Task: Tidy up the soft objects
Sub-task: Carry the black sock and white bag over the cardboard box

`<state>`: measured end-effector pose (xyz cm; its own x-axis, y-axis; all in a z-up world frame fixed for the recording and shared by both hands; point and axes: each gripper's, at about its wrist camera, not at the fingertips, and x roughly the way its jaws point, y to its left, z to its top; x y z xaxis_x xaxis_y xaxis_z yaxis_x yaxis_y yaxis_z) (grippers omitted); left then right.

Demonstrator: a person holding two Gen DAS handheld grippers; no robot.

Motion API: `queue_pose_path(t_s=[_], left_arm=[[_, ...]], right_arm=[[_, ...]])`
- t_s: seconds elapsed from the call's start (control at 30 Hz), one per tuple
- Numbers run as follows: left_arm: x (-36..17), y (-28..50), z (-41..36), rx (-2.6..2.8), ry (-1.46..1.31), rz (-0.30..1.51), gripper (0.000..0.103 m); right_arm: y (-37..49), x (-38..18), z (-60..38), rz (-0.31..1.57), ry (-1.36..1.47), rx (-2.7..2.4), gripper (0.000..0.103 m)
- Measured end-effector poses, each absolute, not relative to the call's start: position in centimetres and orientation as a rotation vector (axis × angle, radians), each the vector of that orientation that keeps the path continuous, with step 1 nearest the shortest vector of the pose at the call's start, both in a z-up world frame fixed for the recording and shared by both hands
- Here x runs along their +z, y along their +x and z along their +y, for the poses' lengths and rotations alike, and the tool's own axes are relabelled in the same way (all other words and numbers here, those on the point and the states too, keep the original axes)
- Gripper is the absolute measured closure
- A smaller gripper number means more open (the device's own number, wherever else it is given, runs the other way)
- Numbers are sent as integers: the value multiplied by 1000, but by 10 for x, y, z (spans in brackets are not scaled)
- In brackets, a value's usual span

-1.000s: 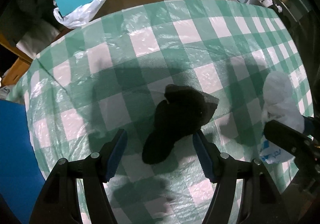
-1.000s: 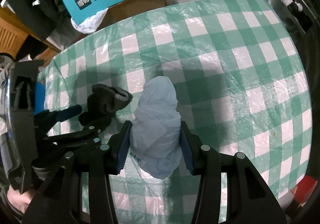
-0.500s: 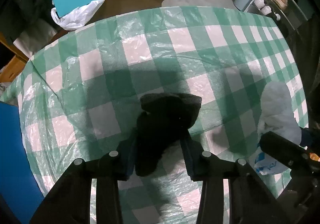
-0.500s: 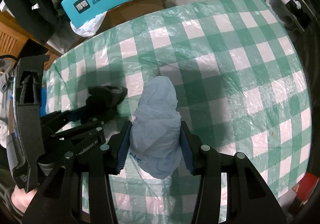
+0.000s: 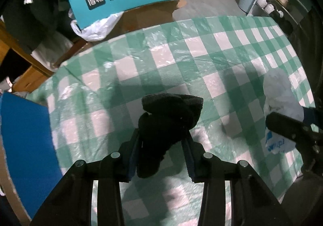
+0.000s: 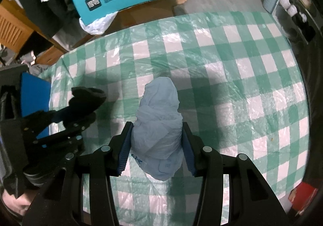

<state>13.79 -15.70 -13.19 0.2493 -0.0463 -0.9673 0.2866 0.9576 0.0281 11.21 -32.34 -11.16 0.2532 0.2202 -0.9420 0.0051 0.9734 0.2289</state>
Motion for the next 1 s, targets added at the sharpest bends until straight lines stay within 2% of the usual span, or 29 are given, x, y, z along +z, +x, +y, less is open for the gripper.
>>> queue_pose_path(t_s=[1.0], left_arm=[[-43, 58, -74, -144, 160, 1180, 63]], right_arm=[[66, -43, -244, 1187, 63, 365, 57]])
